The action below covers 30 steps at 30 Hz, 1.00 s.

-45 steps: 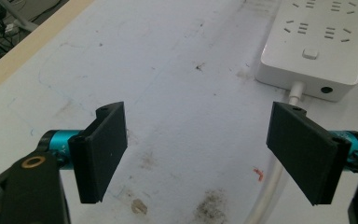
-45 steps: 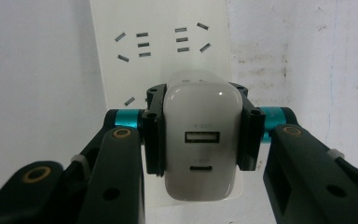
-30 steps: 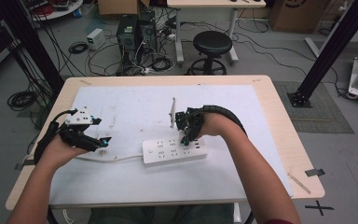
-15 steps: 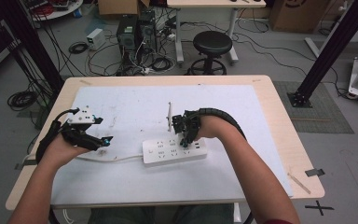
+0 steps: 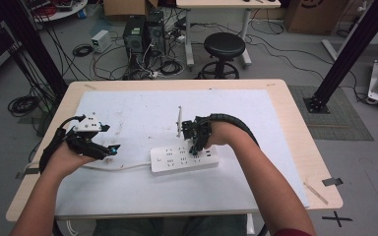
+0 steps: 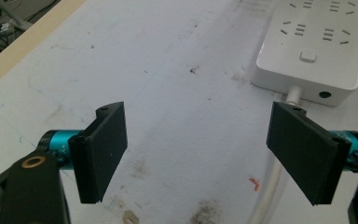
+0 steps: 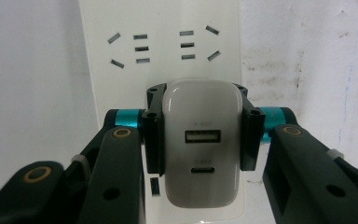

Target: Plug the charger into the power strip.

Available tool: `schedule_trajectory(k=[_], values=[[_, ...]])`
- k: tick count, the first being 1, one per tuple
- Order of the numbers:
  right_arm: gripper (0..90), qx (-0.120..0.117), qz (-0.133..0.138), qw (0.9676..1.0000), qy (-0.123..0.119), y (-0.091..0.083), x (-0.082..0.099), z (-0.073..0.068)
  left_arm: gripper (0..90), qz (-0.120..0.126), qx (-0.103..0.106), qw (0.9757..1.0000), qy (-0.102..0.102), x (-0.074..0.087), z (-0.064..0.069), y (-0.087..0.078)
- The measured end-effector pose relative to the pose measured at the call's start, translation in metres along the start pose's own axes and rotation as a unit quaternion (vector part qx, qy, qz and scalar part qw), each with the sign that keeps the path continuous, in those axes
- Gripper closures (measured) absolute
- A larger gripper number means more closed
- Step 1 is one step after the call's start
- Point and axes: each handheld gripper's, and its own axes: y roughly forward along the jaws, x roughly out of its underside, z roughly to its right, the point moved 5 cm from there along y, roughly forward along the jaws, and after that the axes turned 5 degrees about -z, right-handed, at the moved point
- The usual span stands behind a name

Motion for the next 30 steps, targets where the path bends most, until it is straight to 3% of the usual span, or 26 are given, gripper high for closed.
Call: schedule_trajectory(k=[10, 13, 14, 15, 16, 20, 22, 25, 26, 27, 30], values=[[62.6, 0.006, 0.0, 1.0, -0.001, -0.001, 0.0, -0.001, 20.3, 0.007, 0.003, 1.0, -0.002, 0.0, -0.001, -0.003], [52.4, 0.015, 0.008, 0.9998, 0.01, -0.005, 0.001, 0.0, 20.3, 0.01, 0.001, 0.9999, -0.004, 0.0, -0.002, -0.004], [51.9, 0.012, 0.019, 0.9994, 0.025, -0.01, 0.003, 0.001, 20.3, 0.01, 0.001, 1.0, -0.001, -0.001, -0.002, -0.005], [51.9, 0.012, 0.019, 0.9994, 0.025, -0.01, 0.003, 0.001, 20.3, 0.01, 0.001, 1.0, -0.001, -0.001, -0.002, -0.005], [46.8, 0.019, 0.035, 0.9985, 0.039, -0.019, 0.009, 0.001, 20.3, 0.011, -0.001, 0.9999, -0.001, -0.002, -0.003, -0.006], [44.8, 0.021, 0.041, 0.9978, 0.046, -0.023, 0.011, 0.0, 20.3, 0.016, -0.004, 0.9999, 0.0, -0.004, -0.004, -0.008], [38.3, 0.028, 0.071, 0.995, 0.065, -0.03, 0.019, -0.003, 20.4, 0.016, -0.005, 0.9998, 0.005, -0.005, -0.005, -0.009], [37.9, 0.028, 0.082, 0.9936, 0.072, -0.032, 0.021, -0.004, 20.3, 0.018, -0.006, 0.9998, 0.007, -0.006, -0.005, -0.01], [37.9, 0.029, 0.099, 0.991, 0.086, -0.034, 0.026, -0.005, 20.3, 0.018, -0.006, 0.9998, 0.007, -0.006, -0.005, -0.01], [32.9, 0.031, 0.132, 0.985, 0.107, -0.036, 0.031, -0.008, 20.3, 0.022, -0.005, 0.9997, 0.009, -0.007, -0.006, -0.012], [32.2, 0.034, 0.145, 0.9827, 0.111, -0.037, 0.033, -0.009, 20.3, 0.027, -0.003, 0.9996, 0.007, -0.008, -0.005, -0.012]])
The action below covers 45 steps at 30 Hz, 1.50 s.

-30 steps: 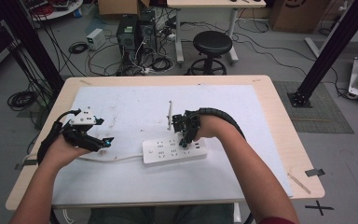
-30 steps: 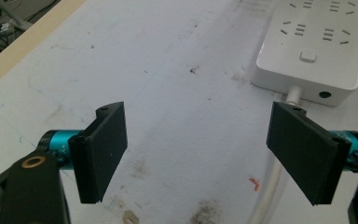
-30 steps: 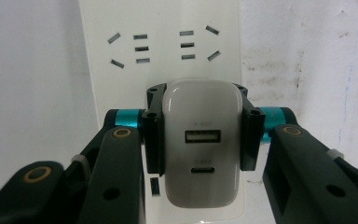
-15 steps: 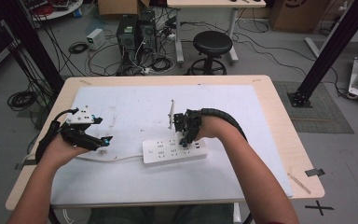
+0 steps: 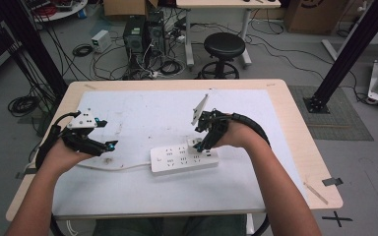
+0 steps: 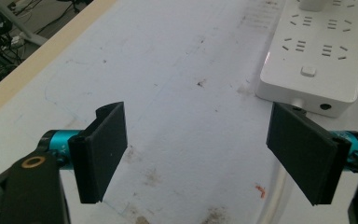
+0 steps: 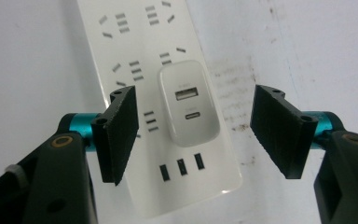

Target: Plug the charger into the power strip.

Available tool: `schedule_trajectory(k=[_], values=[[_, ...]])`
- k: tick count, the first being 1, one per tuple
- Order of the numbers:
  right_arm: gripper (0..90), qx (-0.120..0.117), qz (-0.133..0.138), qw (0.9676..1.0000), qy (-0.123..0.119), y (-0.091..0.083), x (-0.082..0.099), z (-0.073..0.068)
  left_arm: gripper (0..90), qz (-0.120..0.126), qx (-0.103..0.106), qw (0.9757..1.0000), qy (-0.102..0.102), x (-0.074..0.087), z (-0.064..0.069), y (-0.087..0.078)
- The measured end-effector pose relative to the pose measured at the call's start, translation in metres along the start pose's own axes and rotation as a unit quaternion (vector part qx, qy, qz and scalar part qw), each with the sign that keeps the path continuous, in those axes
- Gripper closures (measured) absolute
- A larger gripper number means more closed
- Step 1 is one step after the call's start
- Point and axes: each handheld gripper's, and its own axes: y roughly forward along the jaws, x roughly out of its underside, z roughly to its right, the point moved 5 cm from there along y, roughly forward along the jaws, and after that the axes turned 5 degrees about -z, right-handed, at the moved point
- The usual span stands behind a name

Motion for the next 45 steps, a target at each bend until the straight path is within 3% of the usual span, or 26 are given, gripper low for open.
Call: schedule_trajectory(k=[2, 3, 4, 5, 11, 12, 14, 15, 17, 18, 20, 24, 25, 36, 45], values=[[32.0, 0.004, 0.01, 0.9999, 0.004, -0.002, 0.002, -0.001, 20.3, 0.001, 0.001, 1.0, 0.003, 0.0, 0.0, -0.001], [32.0, 0.007, 0.034, 0.9992, 0.018, -0.006, 0.005, -0.003, 20.3, 0.001, 0.001, 1.0, 0.003, 0.0, 0.0, -0.001], [29.4, 0.007, 0.034, 0.9992, 0.018, -0.006, 0.005, -0.003, 20.3, 0.009, 0.003, 0.9999, 0.003, -0.001, 0.0, -0.002], [27.3, 0.017, 0.068, 0.9971, 0.032, -0.011, 0.009, -0.006, 20.3, 0.013, 0.003, 0.9999, 0.003, -0.001, 0.0, -0.002], [23.0, 0.029, 0.107, 0.9922, 0.057, -0.02, 0.014, -0.011, 20.3, 0.034, 0.009, 0.9993, 0.007, -0.004, 0.0, -0.004], [20.8, 0.043, 0.139, 0.9862, 0.078, -0.028, 0.02, -0.014, 20.3, 0.035, 0.01, 0.9993, 0.008, -0.004, -0.001, -0.004], [20.8, 0.045, 0.158, 0.9827, 0.085, -0.03, 0.023, -0.016, 20.3, 0.039, 0.013, 0.9991, 0.011, -0.005, 0.0, -0.002], [20.8, 0.045, 0.158, 0.9827, 0.085, -0.03, 0.023, -0.016, 20.3, 0.039, 0.013, 0.9991, 0.011, -0.005, 0.0, -0.002], [20.3, 0.046, 0.182, 0.9768, 0.103, -0.033, 0.03, -0.019, 20.3, 0.044, 0.015, 0.9988, 0.015, -0.005, 0.0, -0.001], [20.3, 0.046, 0.182, 0.9768, 0.103, -0.033, 0.03, -0.019, 20.3, 0.044, 0.015, 0.9988, 0.015, -0.005, 0.0, -0.001], [18.7, 0.052, 0.197, 0.9718, 0.119, -0.034, 0.037, -0.02, 20.3, 0.053, 0.015, 0.9984, 0.013, -0.006, 0.0, -0.001], [18.7, 0.052, 0.199, 0.9713, 0.119, -0.034, 0.038, -0.02, 20.3, 0.053, 0.015, 0.9984, 0.013, -0.006, 0.0, -0.001], [18.7, 0.054, 0.212, 0.9673, 0.128, -0.035, 0.045, -0.019, 20.3, 0.072, 0.015, 0.9972, 0.009, -0.006, -0.002, -0.002], [18.7, 0.055, 0.226, 0.9634, 0.133, -0.038, 0.046, -0.017, 20.3, 0.064, 0.014, 0.9978, 0.006, -0.006, 0.001, 0.001], [18.7, 0.059, 0.225, 0.9631, 0.135, -0.04, 0.048, -0.017, 20.3, 0.065, 0.016, 0.9978, 0.007, -0.006, 0.001, 0.002]])
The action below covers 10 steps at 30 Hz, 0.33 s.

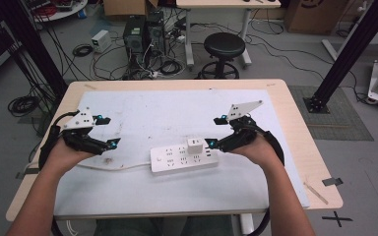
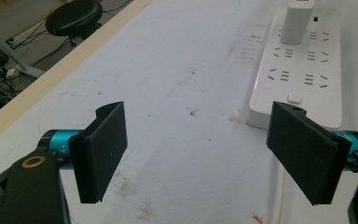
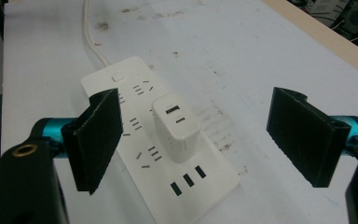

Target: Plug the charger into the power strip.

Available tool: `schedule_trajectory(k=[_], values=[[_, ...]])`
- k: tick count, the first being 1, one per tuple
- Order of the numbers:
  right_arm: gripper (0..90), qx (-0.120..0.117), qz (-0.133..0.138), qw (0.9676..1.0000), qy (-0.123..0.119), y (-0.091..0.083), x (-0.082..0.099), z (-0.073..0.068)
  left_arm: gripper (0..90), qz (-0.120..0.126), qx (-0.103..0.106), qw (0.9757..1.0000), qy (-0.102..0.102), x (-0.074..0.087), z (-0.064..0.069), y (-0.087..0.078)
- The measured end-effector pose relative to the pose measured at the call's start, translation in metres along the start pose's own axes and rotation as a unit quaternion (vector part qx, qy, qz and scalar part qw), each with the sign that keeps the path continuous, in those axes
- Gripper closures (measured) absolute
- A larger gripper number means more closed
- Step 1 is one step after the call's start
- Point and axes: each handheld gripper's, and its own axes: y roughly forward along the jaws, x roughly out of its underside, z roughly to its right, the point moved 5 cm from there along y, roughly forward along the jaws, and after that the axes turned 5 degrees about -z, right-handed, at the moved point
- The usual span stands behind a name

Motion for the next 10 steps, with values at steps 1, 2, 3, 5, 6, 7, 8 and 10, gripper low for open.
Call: schedule_trajectory(k=[1, 2, 3, 5, 6, 7, 8, 10], values=[[18.7, -0.001, 0.0, 1.0, 0.002, 0.0002, 0.0, 0.0001, 20.3, 0.0, 0.0, 1.0, 0.0, 0.0, 0.0, 0.0], [18.7, -0.001, 0.0, 1.0, 0.002, 0.0002, 0.0, 0.0001, 20.3, 0.0, 0.0, 1.0, 0.0, 0.0, 0.0, 0.0], [18.8, 0.0, -0.001, 1.0, 0.0, 0.0009, -0.0002, 0.0008, 20.3, -0.001, 0.0, 1.0, -0.002, 0.0006, -0.0012, 0.0], [18.8, -0.002, 0.0, 1.0, 0.004, 0.0015, -0.0005, 0.0003, 20.3, -0.001, 0.0, 1.0, -0.002, 0.0006, -0.0012, 0.0], [18.8, -0.002, 0.0, 1.0, 0.004, 0.0015, -0.0005, 0.0003, 20.3, -0.002, -0.001, 1.0, -0.001, 0.0012, -0.0022, -0.0001], [18.8, -0.002, 0.0, 1.0, 0.004, 0.0015, -0.0005, 0.0003, 20.3, -0.002, -0.001, 1.0, -0.001, 0.0012, -0.0022, -0.0001], [18.8, 0.0, -0.003, 1.0, 0.003, 0.0019, -0.0002, 0.0006, 20.3, -0.002, -0.001, 1.0, -0.001, 0.0012, -0.0022, -0.0001], [18.8, 0.001, 0.0, 1.0, 0.001, 0.0018, -0.0008, 0.0005, 20.3, -0.001, -0.001, 1.0, -0.004, 0.0012, -0.0025, 0.0001]])
